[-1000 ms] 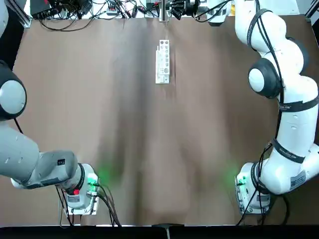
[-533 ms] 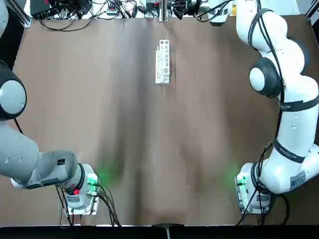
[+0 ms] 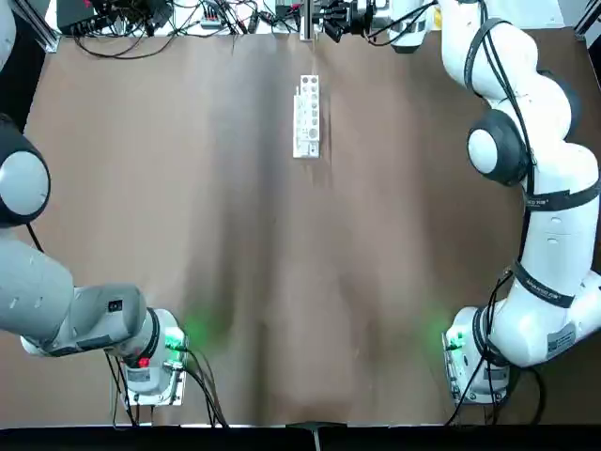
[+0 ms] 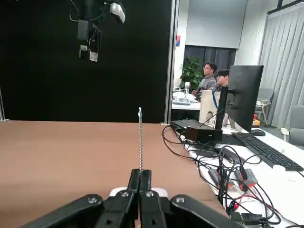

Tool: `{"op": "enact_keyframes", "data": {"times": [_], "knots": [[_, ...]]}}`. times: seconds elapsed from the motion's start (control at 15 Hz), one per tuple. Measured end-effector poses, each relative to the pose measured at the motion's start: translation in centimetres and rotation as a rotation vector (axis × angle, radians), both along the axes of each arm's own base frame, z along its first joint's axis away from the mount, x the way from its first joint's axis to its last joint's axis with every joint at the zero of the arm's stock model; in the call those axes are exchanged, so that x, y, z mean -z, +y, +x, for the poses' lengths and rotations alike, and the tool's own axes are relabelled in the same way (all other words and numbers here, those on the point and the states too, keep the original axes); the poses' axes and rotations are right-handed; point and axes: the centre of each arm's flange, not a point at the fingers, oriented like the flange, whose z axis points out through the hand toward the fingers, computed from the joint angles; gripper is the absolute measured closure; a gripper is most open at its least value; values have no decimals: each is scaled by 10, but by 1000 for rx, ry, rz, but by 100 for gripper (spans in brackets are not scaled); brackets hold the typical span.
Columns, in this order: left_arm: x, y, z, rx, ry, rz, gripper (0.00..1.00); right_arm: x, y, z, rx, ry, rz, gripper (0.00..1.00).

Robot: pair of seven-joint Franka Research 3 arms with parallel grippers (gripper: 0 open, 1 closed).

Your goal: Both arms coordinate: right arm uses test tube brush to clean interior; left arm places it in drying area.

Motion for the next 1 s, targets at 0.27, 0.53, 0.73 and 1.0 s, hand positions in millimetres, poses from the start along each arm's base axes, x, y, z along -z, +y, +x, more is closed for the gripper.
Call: {"op": "enact_keyframes", "data": {"times": [0.27, 0.53, 0.73, 1.0], "knots": [[0, 0, 0, 0, 0, 0, 0, 1, 0, 0, -1, -5, -2, 97], [0, 0, 0, 0, 0, 0, 0, 3, 0, -1, -2, -5, -3, 97], [1, 0, 0, 1, 2, 0, 0, 5, 0, -1, -2, -3, -4, 97], [2, 0, 0, 1, 4, 0, 0, 6, 1, -2, -6, -1, -3, 97]]}}
